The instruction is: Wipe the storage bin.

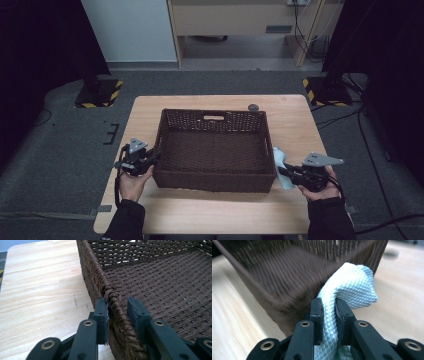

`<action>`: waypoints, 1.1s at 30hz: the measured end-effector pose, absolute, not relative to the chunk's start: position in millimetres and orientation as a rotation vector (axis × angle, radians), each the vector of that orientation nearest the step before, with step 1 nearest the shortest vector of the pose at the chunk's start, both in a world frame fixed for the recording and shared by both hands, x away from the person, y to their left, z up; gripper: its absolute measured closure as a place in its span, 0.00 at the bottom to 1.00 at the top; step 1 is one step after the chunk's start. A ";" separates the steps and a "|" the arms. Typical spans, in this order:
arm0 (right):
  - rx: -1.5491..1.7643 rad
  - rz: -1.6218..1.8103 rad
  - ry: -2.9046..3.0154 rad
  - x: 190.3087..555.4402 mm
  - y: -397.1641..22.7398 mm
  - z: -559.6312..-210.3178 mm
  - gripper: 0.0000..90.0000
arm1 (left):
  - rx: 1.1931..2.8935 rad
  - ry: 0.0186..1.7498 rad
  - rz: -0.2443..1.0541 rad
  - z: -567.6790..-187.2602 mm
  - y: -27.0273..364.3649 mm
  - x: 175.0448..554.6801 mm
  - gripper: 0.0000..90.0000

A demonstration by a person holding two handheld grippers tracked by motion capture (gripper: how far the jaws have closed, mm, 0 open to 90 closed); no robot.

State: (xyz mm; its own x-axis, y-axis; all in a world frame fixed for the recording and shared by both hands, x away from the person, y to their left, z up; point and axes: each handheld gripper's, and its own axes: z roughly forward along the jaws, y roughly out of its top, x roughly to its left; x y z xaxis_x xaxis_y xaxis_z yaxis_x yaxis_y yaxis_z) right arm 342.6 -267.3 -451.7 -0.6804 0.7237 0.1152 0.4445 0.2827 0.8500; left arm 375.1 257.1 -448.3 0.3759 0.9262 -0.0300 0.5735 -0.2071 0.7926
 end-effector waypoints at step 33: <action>1.009 1.344 2.274 313.5 -257.6 -442.5 0.87 | 1.889 1.311 0.598 -450.3 262.0 378.2 0.73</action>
State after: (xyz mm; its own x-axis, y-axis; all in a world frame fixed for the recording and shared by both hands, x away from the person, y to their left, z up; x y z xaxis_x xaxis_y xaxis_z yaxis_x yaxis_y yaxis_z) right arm 313.5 -257.6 -442.5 -0.7027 0.7067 0.0822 0.4128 0.3108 0.8561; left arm 378.2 262.0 -450.3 0.3672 0.9294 -0.0382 0.5804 -0.1968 0.7902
